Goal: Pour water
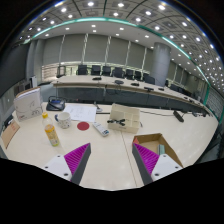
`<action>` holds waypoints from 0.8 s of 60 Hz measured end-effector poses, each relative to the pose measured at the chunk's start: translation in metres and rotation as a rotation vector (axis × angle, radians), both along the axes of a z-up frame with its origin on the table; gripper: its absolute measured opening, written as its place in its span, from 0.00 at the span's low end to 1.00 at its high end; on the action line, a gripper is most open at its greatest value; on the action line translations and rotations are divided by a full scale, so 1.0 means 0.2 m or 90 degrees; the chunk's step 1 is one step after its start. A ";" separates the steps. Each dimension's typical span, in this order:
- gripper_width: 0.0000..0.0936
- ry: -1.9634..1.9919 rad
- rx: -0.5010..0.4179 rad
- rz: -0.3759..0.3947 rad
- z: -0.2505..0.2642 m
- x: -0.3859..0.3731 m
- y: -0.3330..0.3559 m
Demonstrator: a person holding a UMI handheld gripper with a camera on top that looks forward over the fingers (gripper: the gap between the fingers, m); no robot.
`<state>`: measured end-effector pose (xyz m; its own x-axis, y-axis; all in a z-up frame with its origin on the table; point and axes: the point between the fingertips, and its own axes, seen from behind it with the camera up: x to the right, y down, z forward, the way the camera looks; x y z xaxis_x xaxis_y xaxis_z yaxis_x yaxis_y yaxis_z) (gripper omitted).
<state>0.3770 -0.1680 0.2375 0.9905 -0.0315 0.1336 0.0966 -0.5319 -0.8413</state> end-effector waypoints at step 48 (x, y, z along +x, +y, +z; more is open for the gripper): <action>0.92 0.093 0.058 0.130 -0.78 -1.53 0.62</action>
<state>0.0713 -0.0439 0.0821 0.9862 0.1653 -0.0058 0.0676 -0.4348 -0.8980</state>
